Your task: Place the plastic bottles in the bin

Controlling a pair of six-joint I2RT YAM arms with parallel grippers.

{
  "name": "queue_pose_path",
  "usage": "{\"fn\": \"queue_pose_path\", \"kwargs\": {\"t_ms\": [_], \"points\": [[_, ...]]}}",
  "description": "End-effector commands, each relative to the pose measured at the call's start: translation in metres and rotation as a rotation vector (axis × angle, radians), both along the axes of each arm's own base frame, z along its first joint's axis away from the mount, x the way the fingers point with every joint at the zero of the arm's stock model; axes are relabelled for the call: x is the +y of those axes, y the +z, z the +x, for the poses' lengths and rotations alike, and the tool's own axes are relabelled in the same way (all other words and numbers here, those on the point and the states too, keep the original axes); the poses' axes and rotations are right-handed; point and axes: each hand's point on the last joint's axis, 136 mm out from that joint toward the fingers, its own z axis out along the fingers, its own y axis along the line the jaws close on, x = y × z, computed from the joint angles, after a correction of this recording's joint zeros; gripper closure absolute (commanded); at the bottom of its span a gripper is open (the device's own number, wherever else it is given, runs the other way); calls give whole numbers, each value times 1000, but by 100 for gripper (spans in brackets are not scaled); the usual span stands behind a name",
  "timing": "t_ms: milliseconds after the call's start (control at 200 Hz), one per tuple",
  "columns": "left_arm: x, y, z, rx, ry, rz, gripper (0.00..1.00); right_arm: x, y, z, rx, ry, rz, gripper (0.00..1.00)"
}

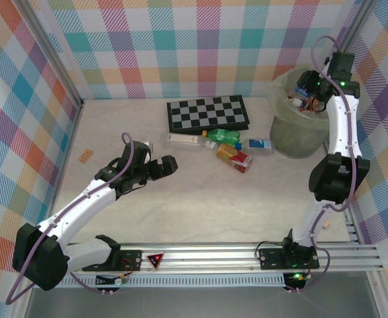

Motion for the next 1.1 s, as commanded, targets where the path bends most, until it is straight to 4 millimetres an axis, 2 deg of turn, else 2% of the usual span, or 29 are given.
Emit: {"fn": "queue_pose_path", "kwargs": {"t_ms": [0, 225, 360, 510, 630, 830, 960, 1095], "points": [[3, 8, -7, 6, -34, 27, 0, 17, -23, -2, 96, 46, -2, 44], [13, 15, -12, -23, 5, 26, 0, 30, -61, 4, 177, 38, -39, 38], [18, 15, -14, -26, 18, 39, 0, 44, -68, 5, 206, 55, -13, 34], [15, 14, -12, -15, 8, 45, 0, 50, -54, -3, 200, 60, -23, 26], [12, 15, -9, -12, -2, 42, 0, 51, -34, -9, 191, 90, -45, 17], [8, 10, -4, -6, -5, 39, 0, 50, 1, -20, 159, 103, -78, 11], [5, 8, -1, 1, -11, 36, 0, 50, 13, -23, 134, 102, -87, 13], [4, 8, 0, 5, -20, 45, 0, 52, 16, -20, 116, 108, -76, 26]]}}
